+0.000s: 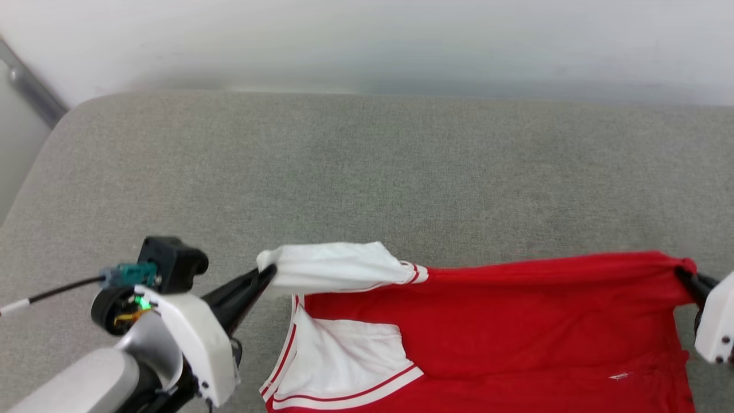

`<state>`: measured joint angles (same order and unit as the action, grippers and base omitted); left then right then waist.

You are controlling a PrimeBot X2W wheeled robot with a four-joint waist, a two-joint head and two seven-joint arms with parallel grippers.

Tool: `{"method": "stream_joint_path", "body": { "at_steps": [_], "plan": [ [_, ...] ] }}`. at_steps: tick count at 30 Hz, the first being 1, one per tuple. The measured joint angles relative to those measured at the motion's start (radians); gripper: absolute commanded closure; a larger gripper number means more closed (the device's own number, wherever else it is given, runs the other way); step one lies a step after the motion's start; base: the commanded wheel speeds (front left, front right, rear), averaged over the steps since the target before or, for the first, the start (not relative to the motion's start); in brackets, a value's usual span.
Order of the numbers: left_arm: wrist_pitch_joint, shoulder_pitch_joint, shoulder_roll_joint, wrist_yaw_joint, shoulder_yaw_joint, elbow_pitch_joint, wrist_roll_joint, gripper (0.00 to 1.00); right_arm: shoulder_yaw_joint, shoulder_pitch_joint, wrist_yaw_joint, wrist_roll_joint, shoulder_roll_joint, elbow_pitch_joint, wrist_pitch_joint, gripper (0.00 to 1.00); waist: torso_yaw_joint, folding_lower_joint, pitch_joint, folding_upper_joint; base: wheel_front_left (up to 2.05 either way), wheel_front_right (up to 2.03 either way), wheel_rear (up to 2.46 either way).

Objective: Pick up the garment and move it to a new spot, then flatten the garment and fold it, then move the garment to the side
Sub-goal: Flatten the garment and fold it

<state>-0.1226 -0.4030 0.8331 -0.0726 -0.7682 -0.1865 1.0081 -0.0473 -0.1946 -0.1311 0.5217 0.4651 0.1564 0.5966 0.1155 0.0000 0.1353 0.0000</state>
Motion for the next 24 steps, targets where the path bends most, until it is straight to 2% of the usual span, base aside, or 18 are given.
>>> {"method": "stream_joint_path", "body": {
  "at_steps": [6, 12, 24],
  "plan": [
    [0.052, 0.153, 0.034, -0.044, -0.007, -0.047, 0.043, 1.0, -0.029, 0.147, 0.0, 0.009, -0.039, -0.067, -0.033, 1.0, 0.0, 0.0, -0.017, 0.0, 0.0, 0.0, 0.0],
    [0.049, 0.233, 0.047, -0.052, -0.066, -0.025, 0.027, 1.0, -0.025, 0.255, 0.0, 0.016, -0.045, -0.094, -0.025, 1.0, 0.007, 0.0, -0.006, 0.0, 0.0, 0.0, 0.0],
    [0.047, 0.235, -0.057, -0.005, -0.154, 0.151, -0.018, 1.0, 0.048, 0.328, 0.0, -0.02, 0.019, -0.094, -0.016, 1.0, 0.007, 0.0, 0.019, 0.0, 0.0, 0.0, 0.0]
  ]
}}
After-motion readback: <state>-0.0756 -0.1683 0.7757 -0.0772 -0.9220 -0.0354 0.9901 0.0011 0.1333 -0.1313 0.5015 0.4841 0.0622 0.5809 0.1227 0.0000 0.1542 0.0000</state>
